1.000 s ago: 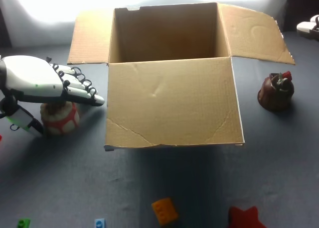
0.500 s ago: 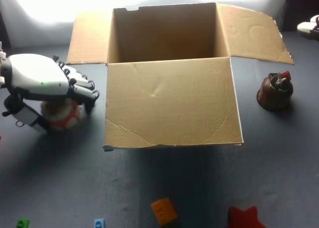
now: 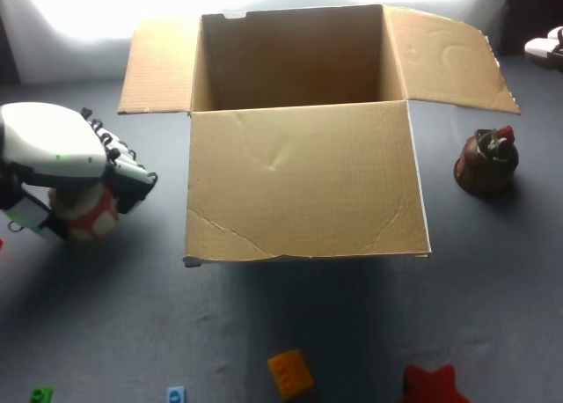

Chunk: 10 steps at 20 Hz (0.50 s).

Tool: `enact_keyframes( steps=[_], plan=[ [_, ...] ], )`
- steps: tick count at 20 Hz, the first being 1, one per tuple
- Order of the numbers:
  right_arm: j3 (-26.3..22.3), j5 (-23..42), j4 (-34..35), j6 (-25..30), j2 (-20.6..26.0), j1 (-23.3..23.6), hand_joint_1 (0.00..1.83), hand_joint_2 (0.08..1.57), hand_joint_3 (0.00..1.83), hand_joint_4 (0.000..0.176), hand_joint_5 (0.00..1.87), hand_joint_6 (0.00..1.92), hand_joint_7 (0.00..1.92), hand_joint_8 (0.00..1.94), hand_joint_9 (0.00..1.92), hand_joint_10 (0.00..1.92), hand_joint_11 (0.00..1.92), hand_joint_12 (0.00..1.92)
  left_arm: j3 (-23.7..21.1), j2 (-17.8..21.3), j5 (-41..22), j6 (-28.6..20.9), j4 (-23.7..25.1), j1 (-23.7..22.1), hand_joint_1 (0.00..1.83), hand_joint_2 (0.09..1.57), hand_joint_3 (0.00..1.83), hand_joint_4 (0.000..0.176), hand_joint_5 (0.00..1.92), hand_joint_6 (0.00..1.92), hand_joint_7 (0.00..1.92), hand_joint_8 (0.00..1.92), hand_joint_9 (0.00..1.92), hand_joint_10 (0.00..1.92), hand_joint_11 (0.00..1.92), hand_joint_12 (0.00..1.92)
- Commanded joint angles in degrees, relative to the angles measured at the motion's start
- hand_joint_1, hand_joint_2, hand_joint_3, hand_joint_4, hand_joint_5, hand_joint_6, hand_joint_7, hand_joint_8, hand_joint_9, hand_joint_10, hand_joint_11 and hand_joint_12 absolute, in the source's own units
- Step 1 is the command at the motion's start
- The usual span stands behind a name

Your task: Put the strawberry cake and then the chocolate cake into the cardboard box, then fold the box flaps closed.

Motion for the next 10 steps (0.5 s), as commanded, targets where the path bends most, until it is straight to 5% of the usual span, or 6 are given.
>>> enact_keyframes(
  steps=[1, 6, 7, 8, 9, 10],
  plan=[
    [0.2, 6.7, -0.2, -0.2, 0.8, 0.4, 1.21, 1.06, 0.01, 0.027, 0.04, 0.01, 0.03, 0.01, 0.04, 0.00, 0.00, 0.23, -0.2, 1.0, -1.2, -0.1, -3.4, -1.2, 1.28, 1.32, 0.00, 0.000, 0.28, 1.50, 0.57, 1.67, 0.34, 1.92, 0.42, 1.92],
    [0.2, 6.7, -0.2, -0.3, 0.8, 0.4, 1.19, 1.04, 0.00, 0.026, 0.05, 0.00, 0.06, 0.00, 0.08, 0.01, 0.00, 0.41, -2.3, 4.1, -2.6, -1.8, 0.2, -7.1, 1.28, 1.31, 0.00, 0.000, 0.30, 1.44, 0.58, 1.65, 0.33, 1.92, 0.42, 1.92],
    [0.2, 6.7, -0.2, -0.3, 0.8, 0.4, 1.21, 1.03, 0.00, 0.031, 0.07, 0.01, 0.05, 0.00, 0.07, 0.00, 0.00, 0.40, -2.7, 4.8, -3.1, -2.6, 1.5, -8.5, 1.37, 1.20, 0.00, 0.000, 0.29, 1.42, 0.28, 1.75, 0.31, 1.92, 0.41, 1.92],
    [0.2, 6.7, -0.2, -0.3, 0.8, 0.4, 1.21, 1.04, 0.00, 0.028, 0.05, 0.00, 0.01, 0.00, 0.03, 0.01, 0.00, 0.28, -3.4, 5.8, -3.5, -3.2, 2.8, -10.1, 1.41, 1.17, 0.00, 0.000, 0.30, 1.39, 0.20, 1.79, 0.31, 1.92, 0.40, 1.92],
    [0.2, 6.7, -0.1, -0.3, 0.8, 0.4, 1.26, 1.04, 0.00, 0.020, 0.06, 0.00, 0.01, 0.00, 0.02, 0.00, 0.00, 0.22, -3.9, 6.5, -3.8, -4.0, 4.1, -11.5, 1.41, 1.32, 0.03, 0.000, 0.28, 1.45, 0.45, 1.73, 0.49, 1.85, 0.38, 1.92],
    [0.2, 6.7, 0.0, -0.3, 0.8, 0.4, 1.26, 1.04, 0.00, 0.020, 0.06, 0.00, 0.01, 0.00, 0.02, 0.00, 0.00, 0.22, -4.4, 7.2, -4.1, -4.7, 5.5, -13.0, 1.41, 1.32, 0.03, 0.000, 0.28, 1.45, 0.45, 1.73, 0.49, 1.85, 0.38, 1.92]
  ],
)
